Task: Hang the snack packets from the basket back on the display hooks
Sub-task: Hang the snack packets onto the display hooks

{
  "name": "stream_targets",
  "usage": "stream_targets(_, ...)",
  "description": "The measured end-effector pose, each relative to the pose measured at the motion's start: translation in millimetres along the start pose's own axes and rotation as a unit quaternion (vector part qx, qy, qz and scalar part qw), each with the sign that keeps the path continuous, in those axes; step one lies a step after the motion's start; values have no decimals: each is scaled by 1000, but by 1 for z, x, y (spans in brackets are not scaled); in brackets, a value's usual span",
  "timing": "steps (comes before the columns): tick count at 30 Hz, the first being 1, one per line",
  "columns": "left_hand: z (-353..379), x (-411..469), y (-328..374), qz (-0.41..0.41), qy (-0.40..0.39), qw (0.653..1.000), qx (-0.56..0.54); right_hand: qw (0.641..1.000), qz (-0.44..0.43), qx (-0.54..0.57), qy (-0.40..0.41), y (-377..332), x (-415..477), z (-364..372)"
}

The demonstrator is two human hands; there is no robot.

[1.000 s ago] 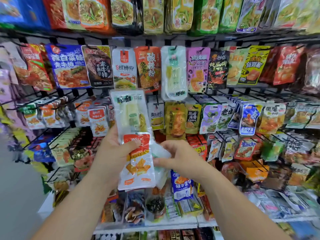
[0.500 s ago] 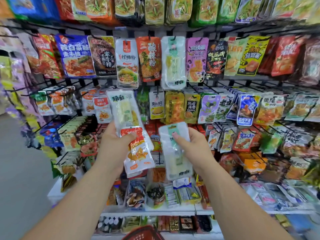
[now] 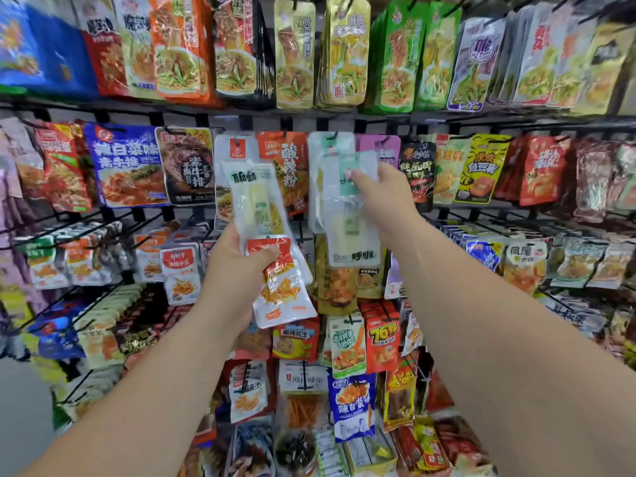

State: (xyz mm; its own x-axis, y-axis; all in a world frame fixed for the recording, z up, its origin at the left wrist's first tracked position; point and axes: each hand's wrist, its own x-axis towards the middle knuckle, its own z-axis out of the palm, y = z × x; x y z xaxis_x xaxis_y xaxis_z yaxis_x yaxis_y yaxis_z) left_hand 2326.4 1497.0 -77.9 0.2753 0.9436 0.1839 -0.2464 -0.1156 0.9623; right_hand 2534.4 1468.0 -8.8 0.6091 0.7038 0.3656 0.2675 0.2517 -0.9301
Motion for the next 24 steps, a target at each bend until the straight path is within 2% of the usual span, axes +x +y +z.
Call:
stream_targets(6, -1, 33, 0, 10, 2, 1000, -1, 999, -28, -20, 19, -16, 53, 19)
stream_targets(18, -9, 59, -4, 33, -4, 999, 9, 998, 26, 7, 51, 13, 95, 41)
stream_targets(24, -8, 62, -7, 34, -4, 999, 6, 974, -22, -192, 121, 21, 103, 39)
